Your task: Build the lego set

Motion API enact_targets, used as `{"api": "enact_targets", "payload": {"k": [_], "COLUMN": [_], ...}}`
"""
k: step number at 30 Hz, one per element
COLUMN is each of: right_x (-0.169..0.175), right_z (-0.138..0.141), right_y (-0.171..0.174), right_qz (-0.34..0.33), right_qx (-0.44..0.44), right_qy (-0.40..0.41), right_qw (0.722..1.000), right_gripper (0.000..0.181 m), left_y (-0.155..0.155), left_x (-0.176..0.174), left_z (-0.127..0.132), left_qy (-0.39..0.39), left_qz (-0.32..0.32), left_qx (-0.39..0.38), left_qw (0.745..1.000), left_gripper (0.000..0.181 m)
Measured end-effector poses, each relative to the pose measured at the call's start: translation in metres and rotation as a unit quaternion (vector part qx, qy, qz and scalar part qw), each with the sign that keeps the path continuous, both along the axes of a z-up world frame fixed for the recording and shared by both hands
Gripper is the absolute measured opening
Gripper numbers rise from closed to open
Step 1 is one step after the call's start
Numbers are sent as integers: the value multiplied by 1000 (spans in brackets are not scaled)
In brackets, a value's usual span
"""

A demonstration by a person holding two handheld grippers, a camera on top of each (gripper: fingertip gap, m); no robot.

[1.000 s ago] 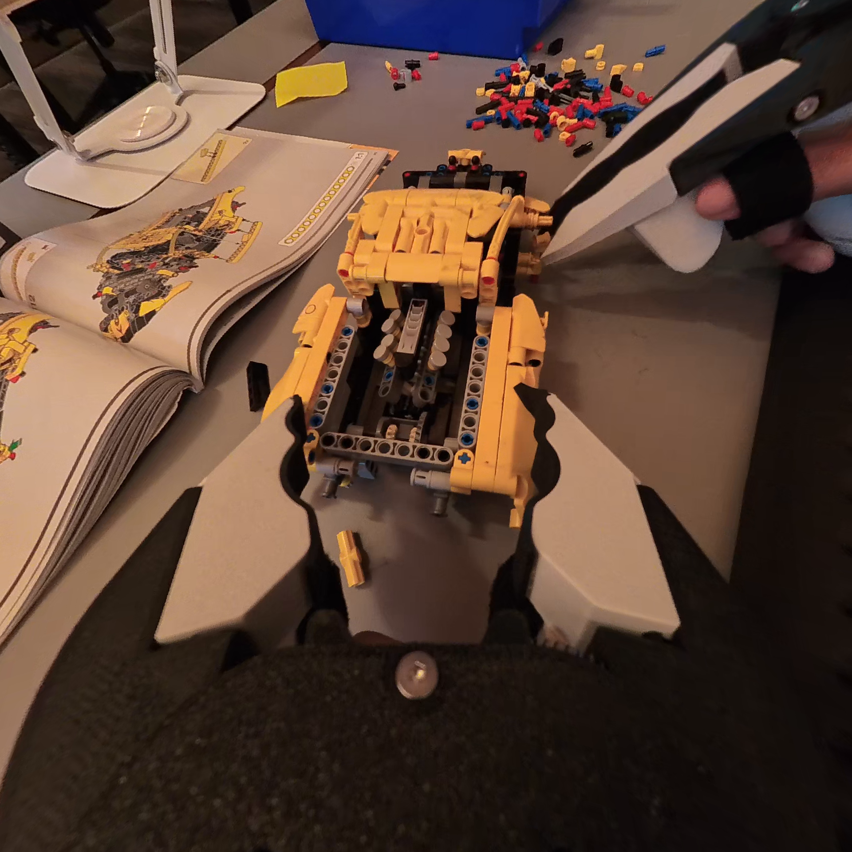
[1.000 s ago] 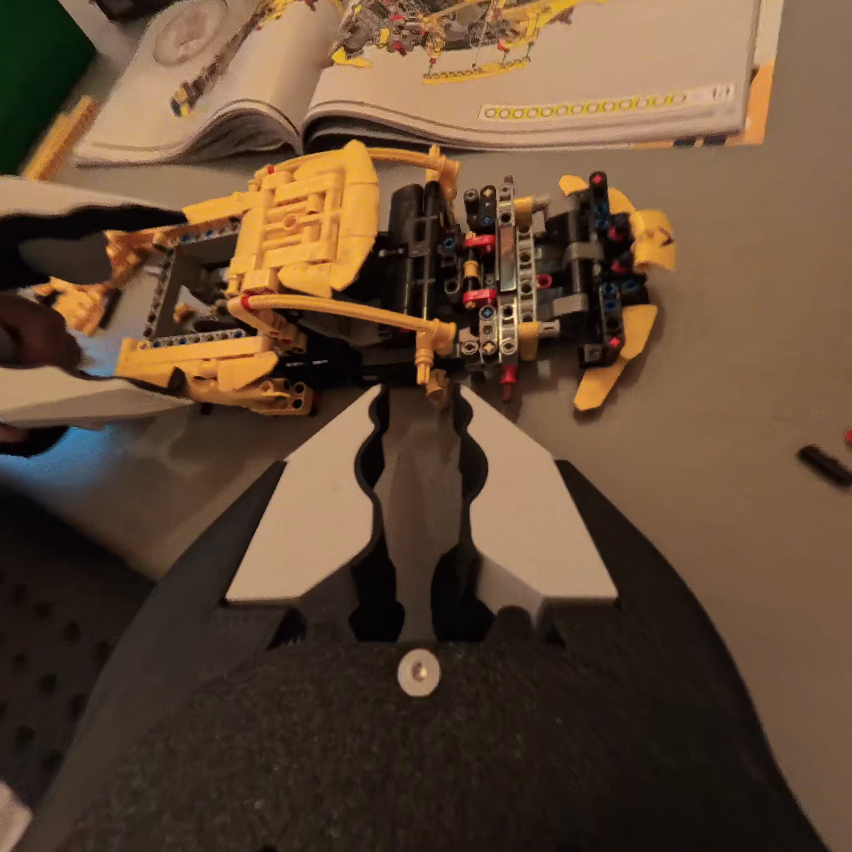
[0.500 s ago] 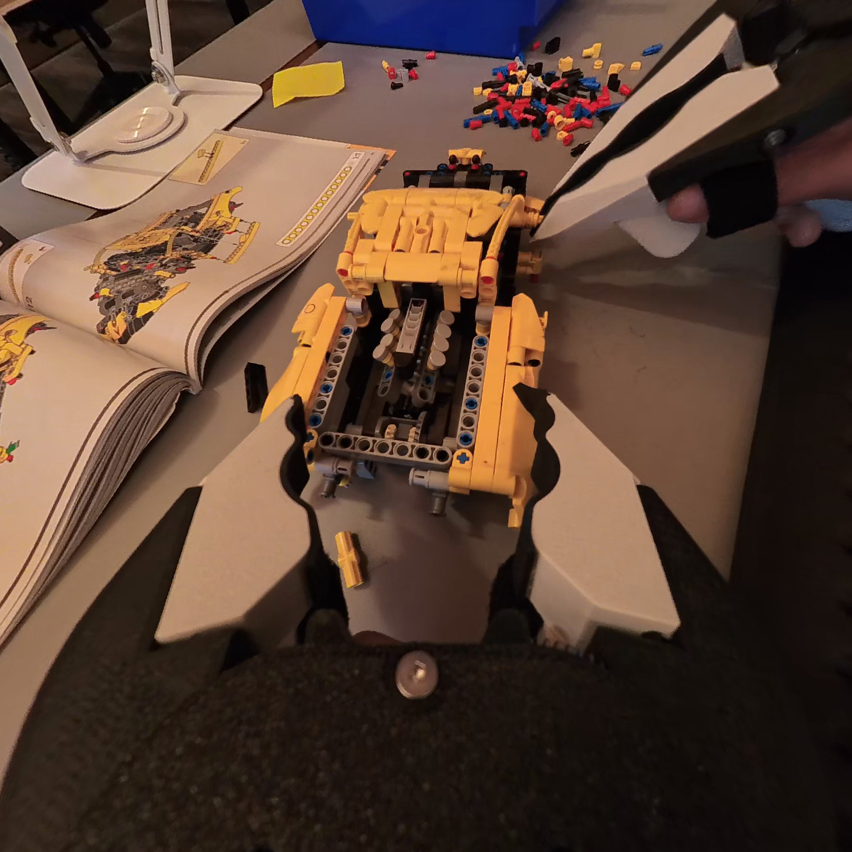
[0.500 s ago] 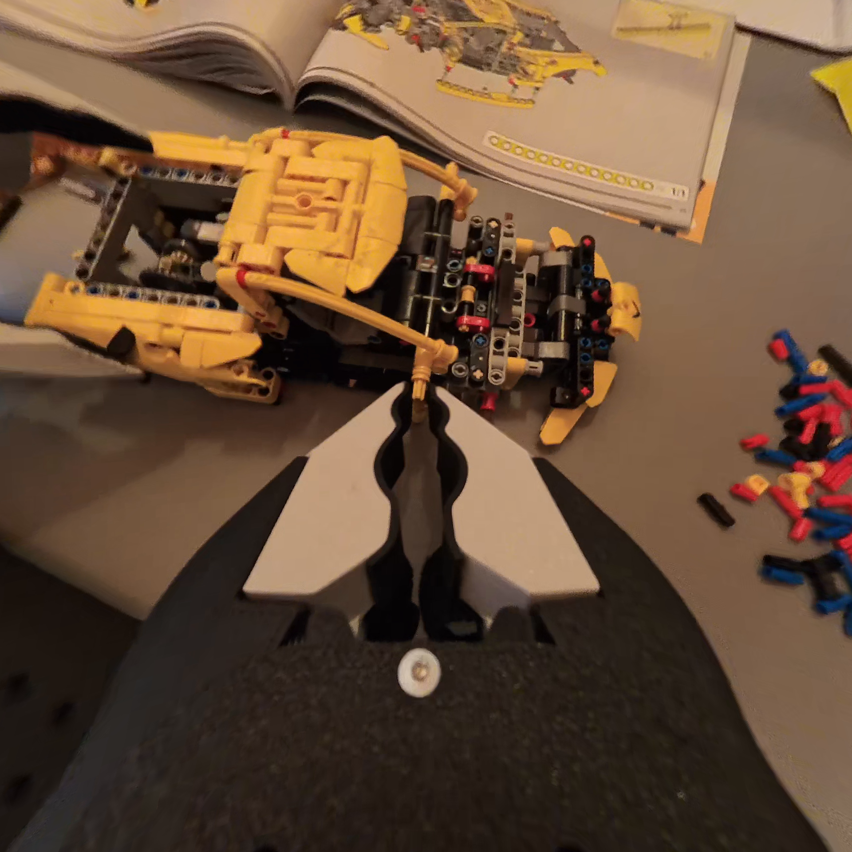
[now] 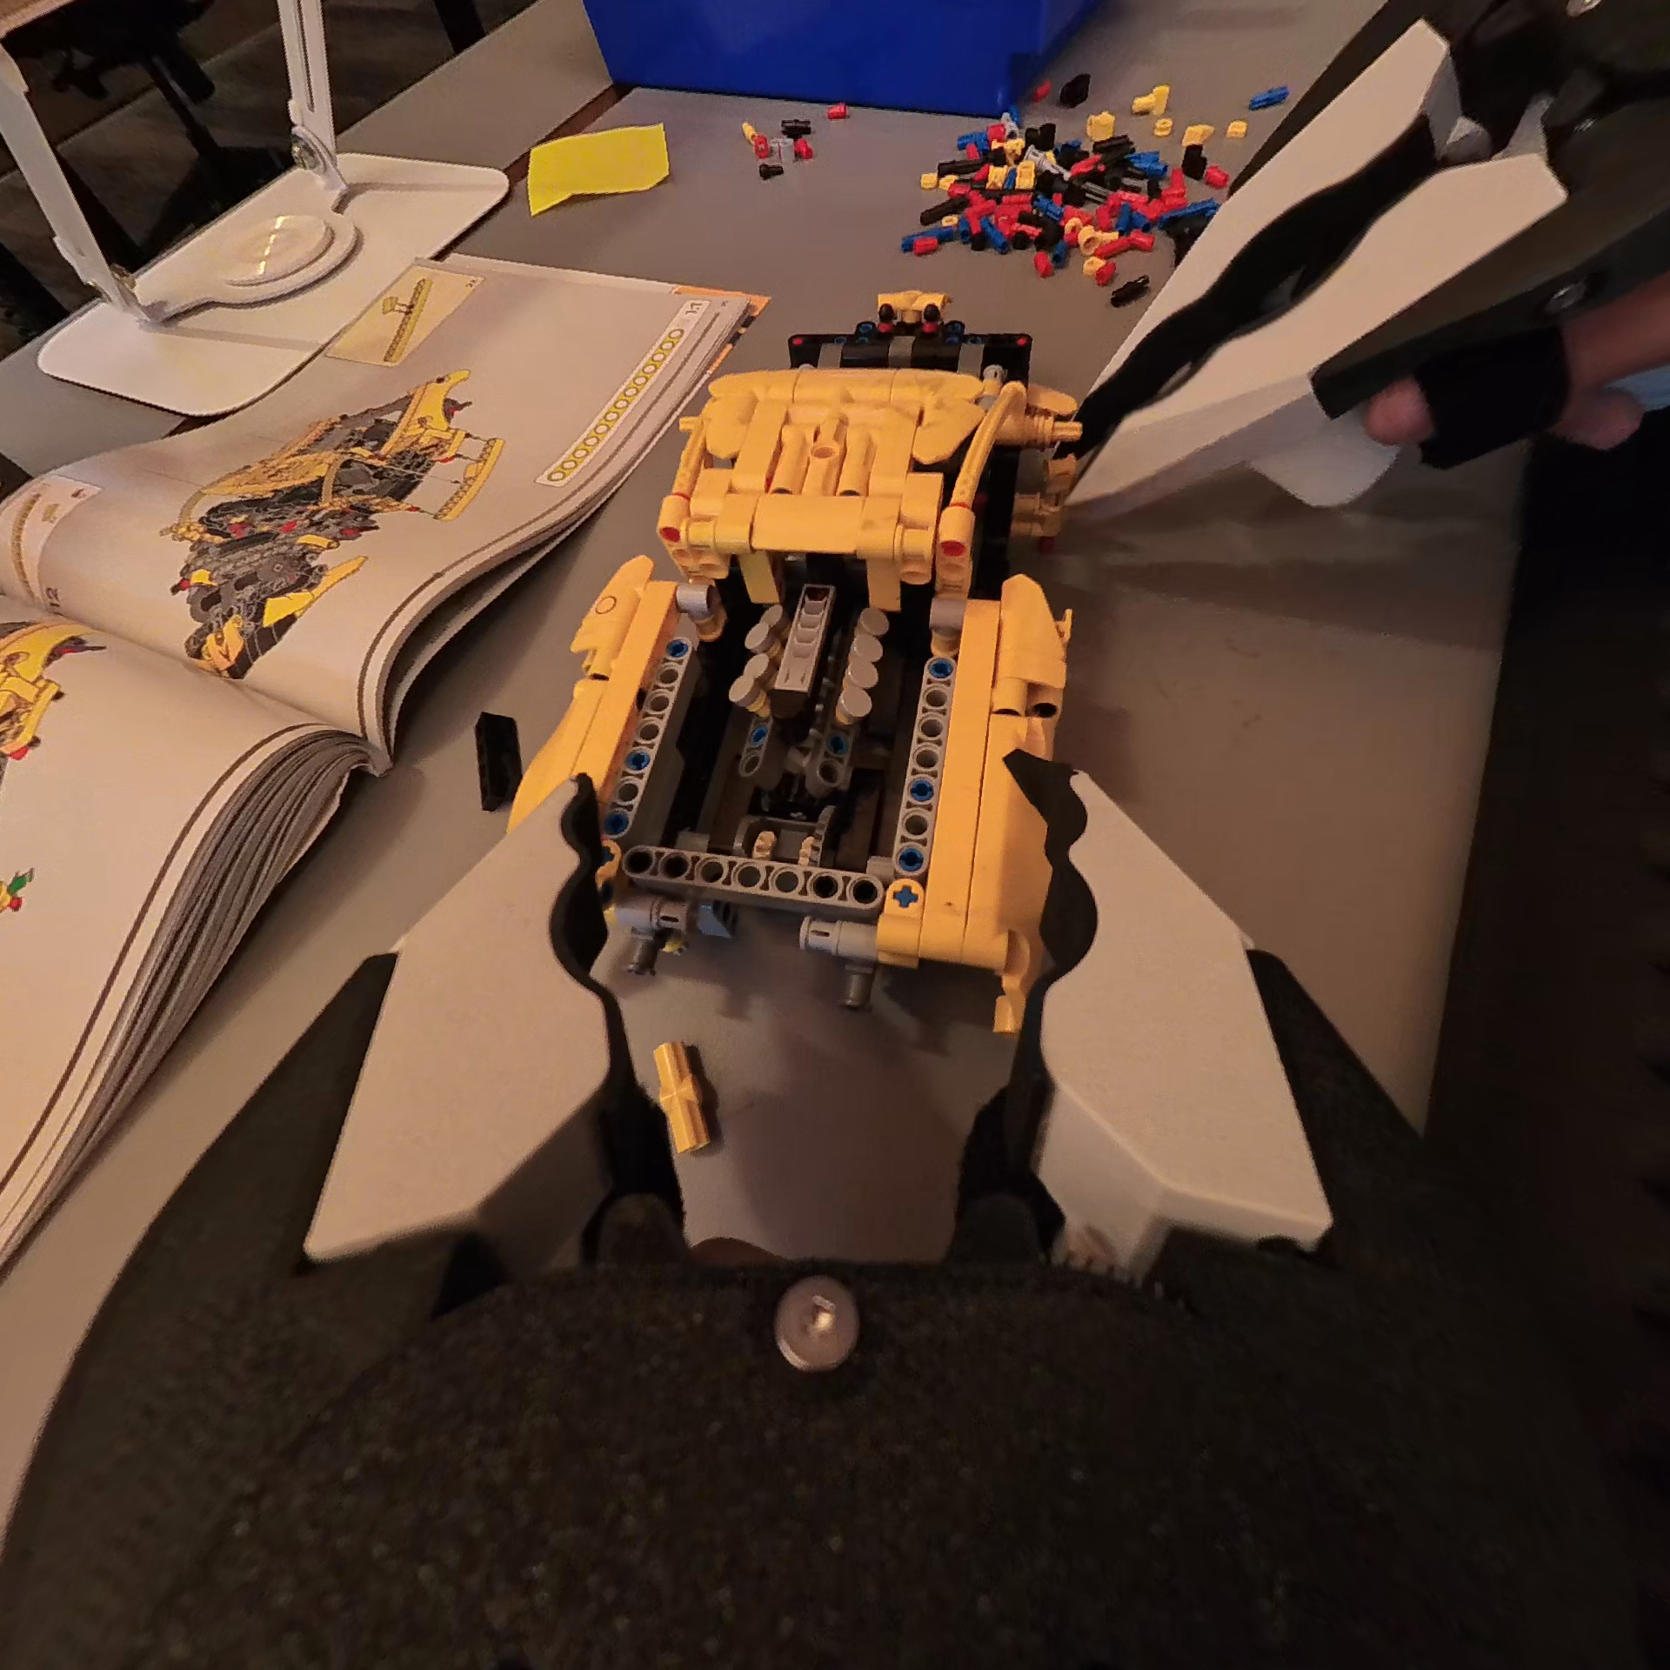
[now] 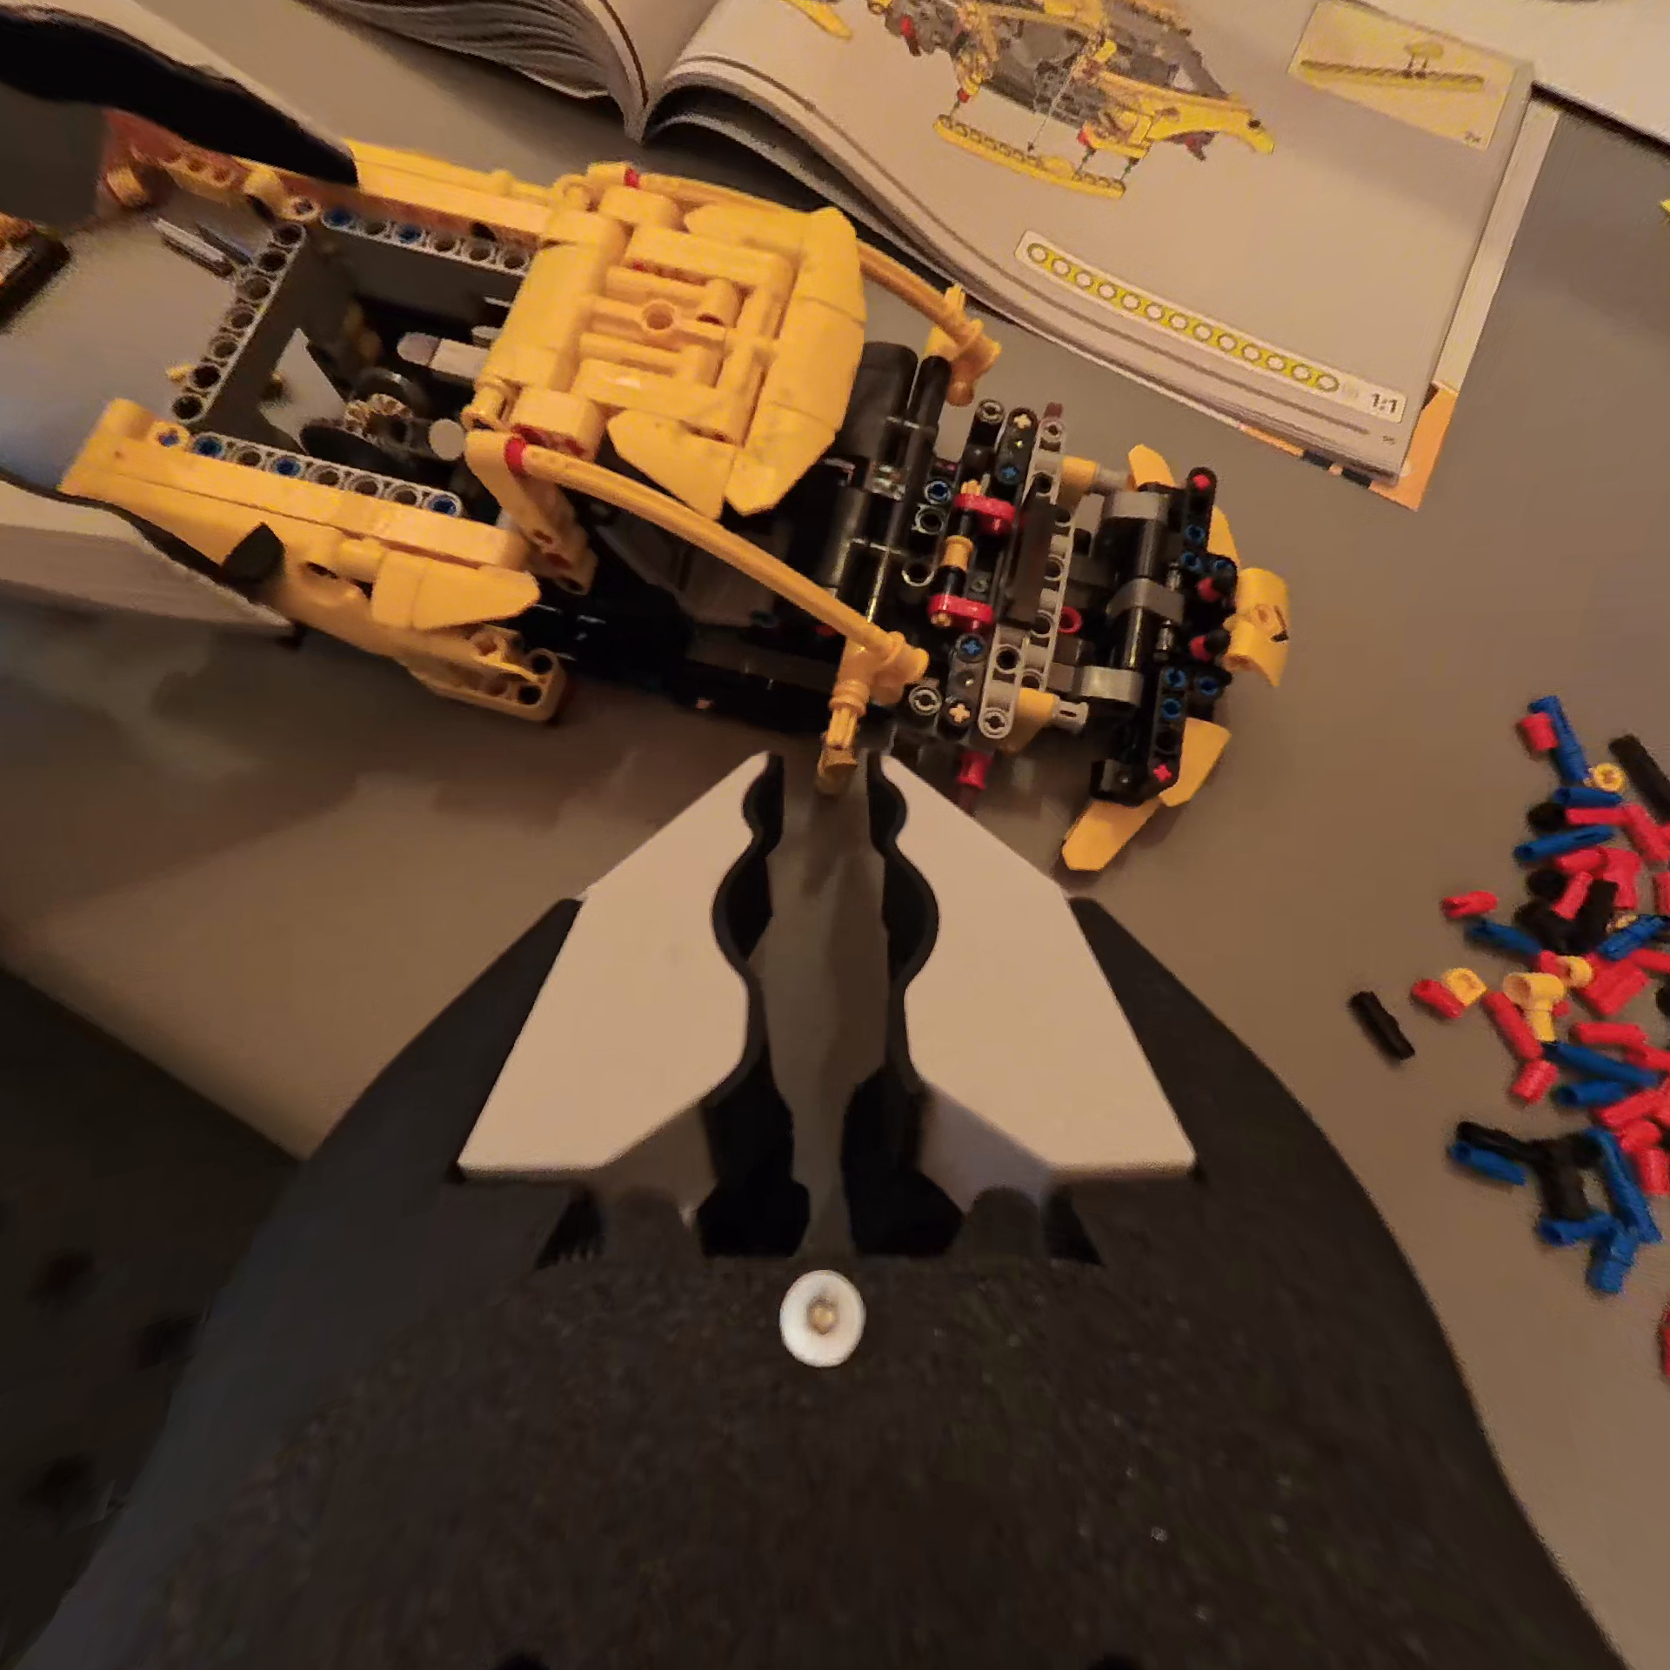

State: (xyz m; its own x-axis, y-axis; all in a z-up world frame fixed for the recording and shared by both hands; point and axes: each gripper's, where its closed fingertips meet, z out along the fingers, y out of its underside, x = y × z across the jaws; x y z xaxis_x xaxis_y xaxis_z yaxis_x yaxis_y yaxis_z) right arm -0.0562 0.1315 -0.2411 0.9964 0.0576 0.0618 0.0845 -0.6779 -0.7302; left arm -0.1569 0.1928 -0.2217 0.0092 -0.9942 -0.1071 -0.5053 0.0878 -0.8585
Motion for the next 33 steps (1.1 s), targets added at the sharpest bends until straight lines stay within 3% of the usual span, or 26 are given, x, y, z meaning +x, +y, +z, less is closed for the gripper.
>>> {"api": "enact_targets", "payload": {"k": [2,6,11,17,19,23,27,33], "right_x": [3,3,2,1,1,3,11,70], "right_z": [3,2,2,2,2,5,32,67], "right_y": [2,3,2,0,0,-2,-8,27], "right_qz": [5,19,-98,-146,-145,-120,-59,-31], "right_qx": [11,2,6,20,23,25,76,162], "right_qy": [-12,3,135,131,127,102,79,45], "right_qw": [1000,1000,986,980,981,987,992,985], "right_gripper": [6,5,5,4,5,9,26,37], "left_y": [0,0,-1,-3,-12,-8,-9,9], "left_x": [0,0,0,0,0,-1,-3,-7], "left_z": [0,0,0,-1,-4,0,5,35], "left_qy": [-1,-1,1,5,9,7,-5,-87], "left_qz": [0,0,1,-5,-22,-16,-22,8], "left_qx": [0,0,2,7,-13,-8,-36,-114], "left_qw": [1000,1000,1000,1000,1000,1000,999,990], "left_gripper": [99,99,99,93,79,85,85,82]}}
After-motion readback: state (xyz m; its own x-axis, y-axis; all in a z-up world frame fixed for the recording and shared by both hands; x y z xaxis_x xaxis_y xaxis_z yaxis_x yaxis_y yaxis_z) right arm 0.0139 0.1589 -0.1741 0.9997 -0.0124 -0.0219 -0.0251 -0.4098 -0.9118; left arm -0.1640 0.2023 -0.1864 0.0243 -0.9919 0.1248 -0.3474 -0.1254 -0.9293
